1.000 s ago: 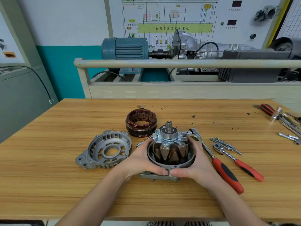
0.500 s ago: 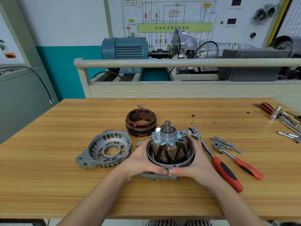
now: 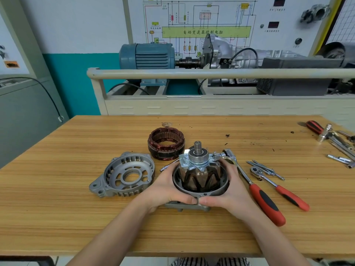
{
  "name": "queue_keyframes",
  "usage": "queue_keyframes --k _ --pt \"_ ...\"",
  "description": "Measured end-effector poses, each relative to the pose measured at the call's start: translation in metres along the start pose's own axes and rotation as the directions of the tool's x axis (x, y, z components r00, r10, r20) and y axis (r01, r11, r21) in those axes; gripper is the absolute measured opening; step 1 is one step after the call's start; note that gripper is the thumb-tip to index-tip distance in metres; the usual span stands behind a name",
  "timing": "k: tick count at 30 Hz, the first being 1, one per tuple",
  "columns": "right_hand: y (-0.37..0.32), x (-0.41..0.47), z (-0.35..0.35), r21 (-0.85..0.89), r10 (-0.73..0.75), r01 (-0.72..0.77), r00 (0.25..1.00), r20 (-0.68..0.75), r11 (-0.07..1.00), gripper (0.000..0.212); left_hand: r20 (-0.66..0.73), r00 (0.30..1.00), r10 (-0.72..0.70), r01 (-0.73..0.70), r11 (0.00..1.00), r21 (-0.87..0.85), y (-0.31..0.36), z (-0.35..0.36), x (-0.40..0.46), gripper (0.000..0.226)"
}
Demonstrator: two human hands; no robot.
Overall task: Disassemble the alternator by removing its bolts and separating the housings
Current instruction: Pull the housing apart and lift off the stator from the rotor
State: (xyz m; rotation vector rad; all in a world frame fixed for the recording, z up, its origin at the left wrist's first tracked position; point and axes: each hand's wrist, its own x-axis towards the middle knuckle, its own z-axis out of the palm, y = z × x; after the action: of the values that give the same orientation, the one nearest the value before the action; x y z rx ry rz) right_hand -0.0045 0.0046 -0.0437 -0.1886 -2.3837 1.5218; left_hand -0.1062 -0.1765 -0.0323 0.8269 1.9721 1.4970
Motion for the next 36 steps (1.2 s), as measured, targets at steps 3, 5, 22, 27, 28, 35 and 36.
queue_keyframes --k 3,5,22,27,28,35,36 --pt "-0.004 -0.001 0.0 0.003 -0.015 0.015 1.0 -0.017 1.0 0.134 -0.02 1.0 0.017 -0.018 1.0 -0.006 0.001 0.003 -0.002 0.09" --pt "-0.007 -0.003 0.0 0.003 -0.027 0.027 0.999 -0.021 1.0 0.133 -0.042 0.999 0.022 -0.022 1.0 -0.012 0.0 0.004 -0.004 0.091" --pt "-0.014 -0.006 0.008 0.014 -0.077 0.078 0.995 -0.058 0.997 0.109 -0.056 0.997 0.049 -0.044 0.995 0.09 0.017 -0.009 -0.011 0.099" --pt "-0.007 -0.004 0.011 0.005 -0.025 0.025 0.999 -0.027 1.0 0.104 -0.057 0.998 -0.02 0.024 0.997 0.067 0.006 -0.008 -0.006 0.107" --pt "-0.007 -0.002 0.011 0.005 -0.016 0.016 1.0 -0.023 1.0 0.104 -0.058 0.998 -0.03 0.033 0.997 0.063 0.006 -0.009 -0.004 0.108" --pt "-0.012 0.001 0.004 -0.029 0.083 -0.081 0.993 0.087 0.996 0.11 -0.058 0.993 -0.107 0.109 0.993 0.04 0.004 -0.012 -0.002 0.109" --pt "-0.015 0.003 0.0 -0.043 0.103 -0.099 0.986 0.131 0.994 0.112 -0.056 0.992 -0.112 0.114 0.992 0.045 0.004 -0.012 -0.002 0.109"
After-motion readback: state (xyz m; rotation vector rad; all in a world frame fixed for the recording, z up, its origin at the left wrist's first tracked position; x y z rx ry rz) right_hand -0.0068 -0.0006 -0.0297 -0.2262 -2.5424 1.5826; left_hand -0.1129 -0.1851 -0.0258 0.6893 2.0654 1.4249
